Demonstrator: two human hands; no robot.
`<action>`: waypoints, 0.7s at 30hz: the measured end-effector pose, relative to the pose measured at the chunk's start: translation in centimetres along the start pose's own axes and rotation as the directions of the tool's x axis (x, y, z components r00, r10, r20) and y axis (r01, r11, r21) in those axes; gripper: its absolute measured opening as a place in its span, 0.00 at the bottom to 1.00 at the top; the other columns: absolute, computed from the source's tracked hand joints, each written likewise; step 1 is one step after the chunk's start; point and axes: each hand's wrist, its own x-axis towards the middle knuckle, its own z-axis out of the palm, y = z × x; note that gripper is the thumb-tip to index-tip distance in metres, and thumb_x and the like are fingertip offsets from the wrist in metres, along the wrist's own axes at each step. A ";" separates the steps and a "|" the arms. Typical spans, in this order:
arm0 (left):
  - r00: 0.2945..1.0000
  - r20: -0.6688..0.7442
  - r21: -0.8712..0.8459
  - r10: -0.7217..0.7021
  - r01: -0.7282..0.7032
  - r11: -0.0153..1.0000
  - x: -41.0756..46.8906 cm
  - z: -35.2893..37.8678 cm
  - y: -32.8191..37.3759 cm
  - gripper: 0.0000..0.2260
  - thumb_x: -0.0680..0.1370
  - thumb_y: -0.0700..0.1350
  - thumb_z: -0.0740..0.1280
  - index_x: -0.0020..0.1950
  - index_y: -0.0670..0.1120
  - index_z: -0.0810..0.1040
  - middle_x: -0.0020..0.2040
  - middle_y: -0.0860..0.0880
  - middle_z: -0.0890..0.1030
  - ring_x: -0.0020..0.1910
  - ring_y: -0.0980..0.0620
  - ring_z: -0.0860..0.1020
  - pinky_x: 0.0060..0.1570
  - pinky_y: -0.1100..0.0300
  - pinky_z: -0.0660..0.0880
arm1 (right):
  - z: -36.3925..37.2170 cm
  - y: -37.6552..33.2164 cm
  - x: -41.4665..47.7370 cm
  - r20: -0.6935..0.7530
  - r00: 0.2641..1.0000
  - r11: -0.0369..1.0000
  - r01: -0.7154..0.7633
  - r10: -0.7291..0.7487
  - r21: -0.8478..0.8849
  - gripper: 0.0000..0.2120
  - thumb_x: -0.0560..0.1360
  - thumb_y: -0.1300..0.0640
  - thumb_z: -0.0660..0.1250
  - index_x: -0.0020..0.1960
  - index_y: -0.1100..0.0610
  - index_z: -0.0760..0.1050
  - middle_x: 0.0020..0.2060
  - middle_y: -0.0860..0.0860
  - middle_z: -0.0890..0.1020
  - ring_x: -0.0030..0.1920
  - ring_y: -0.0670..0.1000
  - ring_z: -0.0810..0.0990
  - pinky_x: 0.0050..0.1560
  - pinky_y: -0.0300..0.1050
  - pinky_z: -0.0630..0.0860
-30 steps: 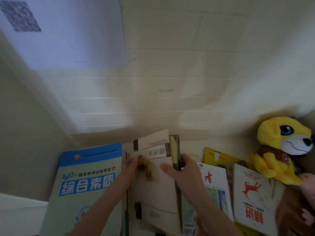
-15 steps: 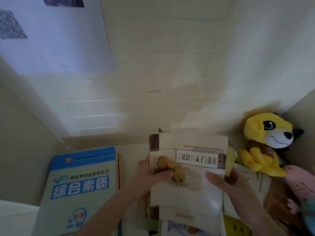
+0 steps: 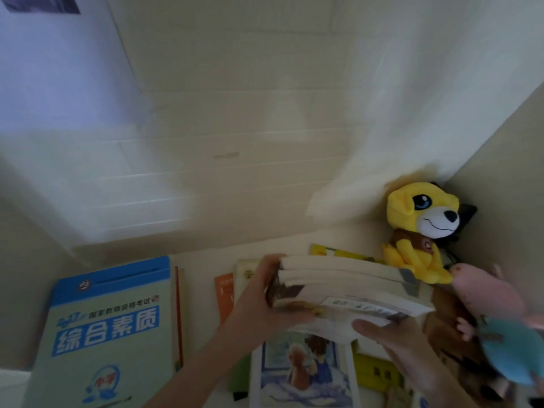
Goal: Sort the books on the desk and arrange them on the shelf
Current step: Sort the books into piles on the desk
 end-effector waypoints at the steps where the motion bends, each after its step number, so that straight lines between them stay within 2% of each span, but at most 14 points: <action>1: 0.998 -0.030 0.001 0.047 -0.047 0.999 0.2 0.1 0.3 0.30 0.62 0.40 0.80 0.59 0.52 0.70 0.56 0.61 0.79 0.56 0.59 0.78 0.51 0.63 0.77 | 0.1 0.2 0.0 -0.014 1.000 1.000 0.017 -0.017 -0.006 0.51 0.42 0.44 0.87 0.63 0.48 0.75 0.59 0.49 0.82 0.60 0.55 0.80 0.61 0.61 0.73; 5: 0.995 -0.067 -0.009 0.080 -0.081 0.997 0.1 1.7 1.0 0.26 0.62 0.40 0.80 0.54 0.55 0.73 0.49 0.62 0.79 0.51 0.61 0.79 0.48 0.61 0.78 | 1.0 0.9 -0.3 -0.067 0.996 0.997 0.054 -0.058 -0.060 0.49 0.38 0.37 0.84 0.58 0.46 0.78 0.54 0.45 0.84 0.58 0.52 0.80 0.60 0.59 0.75; 9: 0.983 -0.125 -0.022 0.133 -0.137 0.990 0.3 1.1 0.9 0.36 0.59 0.52 0.81 0.62 0.48 0.68 0.58 0.55 0.76 0.57 0.55 0.76 0.55 0.61 0.76 | 0.5 0.4 -0.2 0.005 0.992 0.992 0.128 -0.128 0.002 0.39 0.41 0.39 0.85 0.52 0.37 0.82 0.54 0.44 0.84 0.54 0.48 0.83 0.52 0.55 0.78; 11: 0.985 -0.127 -0.060 0.116 -0.124 0.990 0.0 1.0 0.6 0.39 0.58 0.54 0.80 0.64 0.48 0.68 0.59 0.54 0.77 0.59 0.54 0.76 0.55 0.60 0.77 | 0.5 0.5 -0.1 0.004 0.992 0.992 0.128 -0.128 0.020 0.36 0.40 0.38 0.84 0.49 0.35 0.82 0.52 0.44 0.85 0.52 0.47 0.83 0.49 0.50 0.78; 14: 0.994 -0.090 -0.089 0.069 -0.077 0.993 -0.5 1.9 0.7 0.32 0.60 0.47 0.81 0.60 0.51 0.72 0.53 0.58 0.80 0.55 0.58 0.79 0.50 0.62 0.78 | 1.1 1.0 0.1 -0.034 0.989 0.989 0.145 -0.145 0.002 0.33 0.41 0.36 0.83 0.46 0.41 0.85 0.48 0.46 0.86 0.50 0.47 0.84 0.51 0.51 0.78; 16: 0.992 -0.113 -0.094 0.048 -0.058 0.994 -0.3 1.7 0.5 0.29 0.61 0.41 0.78 0.59 0.50 0.72 0.51 0.59 0.81 0.52 0.61 0.79 0.46 0.63 0.79 | 1.2 1.1 0.1 -0.069 0.984 0.987 0.161 -0.162 -0.013 0.27 0.49 0.41 0.83 0.46 0.47 0.84 0.47 0.47 0.86 0.50 0.48 0.84 0.54 0.56 0.78; 17: 0.992 -0.120 -0.101 0.031 -0.043 0.994 -0.1 1.4 0.3 0.28 0.62 0.39 0.77 0.59 0.50 0.72 0.50 0.60 0.81 0.51 0.62 0.80 0.44 0.65 0.78 | 1.2 0.9 0.0 -0.083 0.983 0.986 0.165 -0.166 -0.014 0.22 0.54 0.45 0.82 0.46 0.47 0.84 0.47 0.47 0.86 0.50 0.48 0.84 0.56 0.58 0.78; 20: 0.995 -0.066 -0.065 -0.069 0.064 0.996 -0.3 0.5 -1.5 0.25 0.65 0.40 0.75 0.57 0.55 0.71 0.46 0.65 0.82 0.48 0.67 0.79 0.43 0.68 0.77 | 1.6 0.7 0.1 -0.088 0.976 0.980 0.194 -0.197 -0.043 0.19 0.58 0.42 0.81 0.47 0.43 0.84 0.49 0.48 0.86 0.52 0.50 0.84 0.57 0.57 0.78; 21: 0.993 -0.022 -0.050 -0.118 0.116 0.992 -0.5 0.4 -2.1 0.24 0.66 0.41 0.75 0.56 0.57 0.71 0.45 0.66 0.81 0.48 0.67 0.79 0.44 0.68 0.77 | 1.8 0.5 0.2 -0.095 0.972 0.977 0.210 -0.214 -0.044 0.17 0.60 0.44 0.81 0.48 0.43 0.84 0.50 0.49 0.86 0.53 0.51 0.83 0.57 0.58 0.77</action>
